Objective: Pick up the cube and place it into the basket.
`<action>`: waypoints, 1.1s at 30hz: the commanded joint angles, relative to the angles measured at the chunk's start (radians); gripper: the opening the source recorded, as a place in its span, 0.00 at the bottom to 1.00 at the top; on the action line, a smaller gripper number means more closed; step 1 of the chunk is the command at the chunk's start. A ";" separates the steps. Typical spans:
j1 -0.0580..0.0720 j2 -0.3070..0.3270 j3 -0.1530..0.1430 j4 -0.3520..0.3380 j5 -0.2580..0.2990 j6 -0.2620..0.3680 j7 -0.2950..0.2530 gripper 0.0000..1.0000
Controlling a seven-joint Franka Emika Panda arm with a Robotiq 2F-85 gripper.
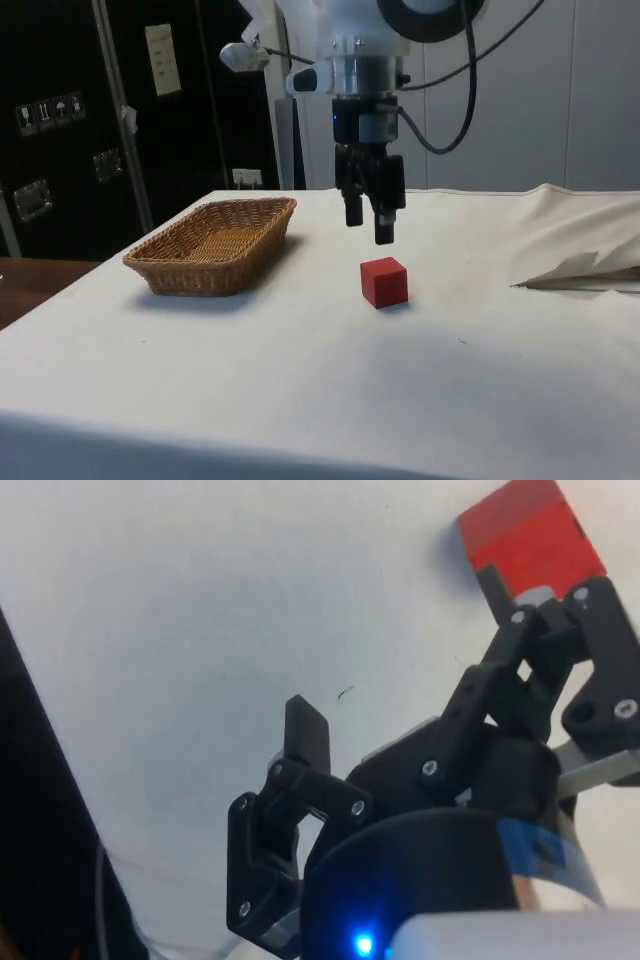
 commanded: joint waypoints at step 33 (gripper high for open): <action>-0.001 0.059 -0.014 -0.023 0.007 0.092 -0.059 1.00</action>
